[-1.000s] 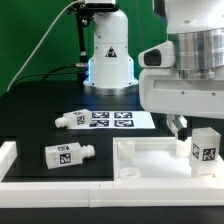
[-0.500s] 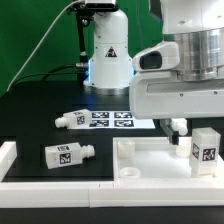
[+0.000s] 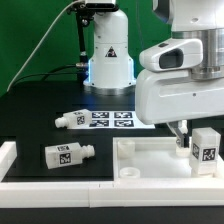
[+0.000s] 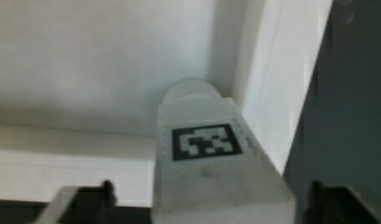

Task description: Assemble one leg

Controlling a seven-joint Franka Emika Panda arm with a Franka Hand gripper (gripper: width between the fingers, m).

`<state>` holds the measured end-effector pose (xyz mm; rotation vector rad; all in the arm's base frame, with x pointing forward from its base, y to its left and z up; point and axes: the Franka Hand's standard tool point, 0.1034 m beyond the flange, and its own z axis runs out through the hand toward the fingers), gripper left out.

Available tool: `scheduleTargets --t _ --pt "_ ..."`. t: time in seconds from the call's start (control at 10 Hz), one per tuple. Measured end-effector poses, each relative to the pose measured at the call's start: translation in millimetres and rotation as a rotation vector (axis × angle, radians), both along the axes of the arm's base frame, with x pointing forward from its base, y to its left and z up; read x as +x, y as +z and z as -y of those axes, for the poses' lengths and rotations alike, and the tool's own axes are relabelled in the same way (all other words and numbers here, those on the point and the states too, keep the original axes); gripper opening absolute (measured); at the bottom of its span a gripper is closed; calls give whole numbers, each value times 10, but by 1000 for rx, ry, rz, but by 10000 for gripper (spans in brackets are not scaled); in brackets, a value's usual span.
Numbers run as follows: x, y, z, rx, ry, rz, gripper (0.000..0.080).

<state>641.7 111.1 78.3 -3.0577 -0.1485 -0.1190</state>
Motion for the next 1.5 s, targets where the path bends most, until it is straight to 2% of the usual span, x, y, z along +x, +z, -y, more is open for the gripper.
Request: scheduleTargets --t 0.1,0.2,0.4,0.7,0.9,1.0,1.2,1.4,1.5 --pt "0 0 -1 5 -63 -5 387" --pt "0 -1 2 11 -146 -12 285" --pt "-5 -7 6 15 -304 -11 285" --pt "-11 -10 24 50 -812 -37 285" --pt "-13 -15 55 110 -1222 -83 285" --pt "-17 -16 60 126 -1337 -97 285" --pt "-21 -16 63 135 -1445 -108 285" --pt "-23 -18 59 127 -1385 -101 285" --pt "-24 -17 41 110 -1233 -85 468"
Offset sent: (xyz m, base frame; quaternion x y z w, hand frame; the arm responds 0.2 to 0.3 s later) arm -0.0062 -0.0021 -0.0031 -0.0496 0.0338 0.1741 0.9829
